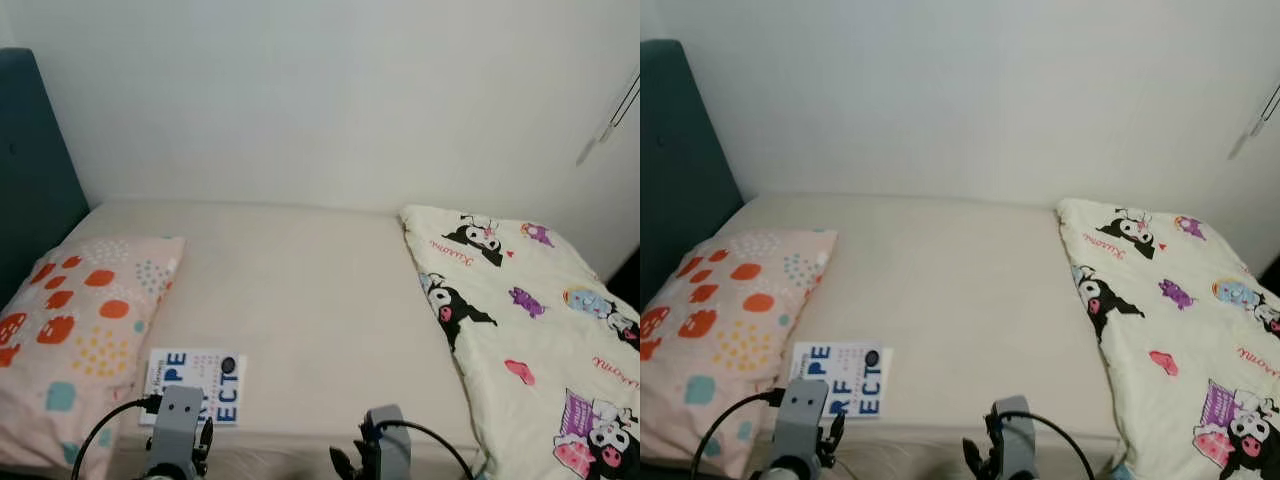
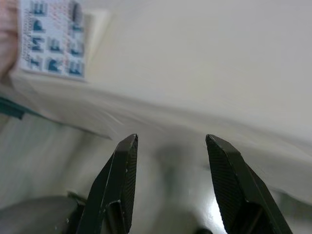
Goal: Clean up the room
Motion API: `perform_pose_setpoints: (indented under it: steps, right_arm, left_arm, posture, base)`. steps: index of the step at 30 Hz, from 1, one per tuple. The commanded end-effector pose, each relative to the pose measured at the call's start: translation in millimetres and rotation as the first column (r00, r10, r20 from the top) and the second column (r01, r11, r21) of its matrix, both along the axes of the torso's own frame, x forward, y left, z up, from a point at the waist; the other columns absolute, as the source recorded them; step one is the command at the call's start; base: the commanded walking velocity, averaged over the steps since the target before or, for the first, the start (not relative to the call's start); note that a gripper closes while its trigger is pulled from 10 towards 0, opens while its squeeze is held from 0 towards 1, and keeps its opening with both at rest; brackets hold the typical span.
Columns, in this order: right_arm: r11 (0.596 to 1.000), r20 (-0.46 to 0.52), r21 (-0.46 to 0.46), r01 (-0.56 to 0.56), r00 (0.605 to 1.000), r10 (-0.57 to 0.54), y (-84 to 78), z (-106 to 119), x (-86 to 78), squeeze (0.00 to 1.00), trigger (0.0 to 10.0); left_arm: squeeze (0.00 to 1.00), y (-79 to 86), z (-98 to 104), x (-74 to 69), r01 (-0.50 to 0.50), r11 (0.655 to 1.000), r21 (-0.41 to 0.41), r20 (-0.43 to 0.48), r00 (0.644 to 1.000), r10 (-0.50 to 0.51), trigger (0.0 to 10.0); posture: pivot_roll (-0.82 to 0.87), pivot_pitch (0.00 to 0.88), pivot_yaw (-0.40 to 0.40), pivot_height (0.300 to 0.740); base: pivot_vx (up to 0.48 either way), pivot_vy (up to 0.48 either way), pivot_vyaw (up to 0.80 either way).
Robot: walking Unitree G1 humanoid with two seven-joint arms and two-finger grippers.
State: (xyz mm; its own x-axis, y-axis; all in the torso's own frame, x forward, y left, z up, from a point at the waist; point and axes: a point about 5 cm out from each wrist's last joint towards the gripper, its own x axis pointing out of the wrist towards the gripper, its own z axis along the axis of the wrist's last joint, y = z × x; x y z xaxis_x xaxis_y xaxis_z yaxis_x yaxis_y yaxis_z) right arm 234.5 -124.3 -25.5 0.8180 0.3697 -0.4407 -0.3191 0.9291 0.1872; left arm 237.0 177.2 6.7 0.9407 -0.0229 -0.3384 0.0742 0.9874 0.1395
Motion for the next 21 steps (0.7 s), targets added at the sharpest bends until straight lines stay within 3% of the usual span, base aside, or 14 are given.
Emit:
perform_pose_setpoints:
  steps: [1,6,21]
  right_arm:
    - [1.000,-0.017,0.005,0.016,1.000,-0.016,-1.8,-2.5,-2.4,0.00,10.0]
    - [1.000,-0.017,0.008,0.017,1.000,-0.017,-0.8,-2.2,-1.8,0.00,10.0]
    - [1.000,-0.009,0.010,0.023,1.000,-0.023,0.4,-1.6,-0.2,0.00,10.0]
  left_arm:
    - [0.00,-1.6,-3.1,-2.3,0.035,0.999,0.023,-0.023,0.999,-0.034,10.0]
    - [0.00,-0.9,-2.7,-1.4,0.025,1.000,0.018,-0.025,0.999,-0.025,10.0]
    - [0.00,2.5,0.5,2.9,-0.014,0.999,0.034,0.005,1.000,0.014,10.0]
  posture:
    - [0.04,0.123,-0.090,0.740]
    - [0.04,0.123,-0.088,0.740]
    - [0.04,0.115,-0.083,0.740]
  base:
    - [0.000,0.469,0.00]
    - [0.000,0.471,0.00]
    - [0.000,0.000,0.00]
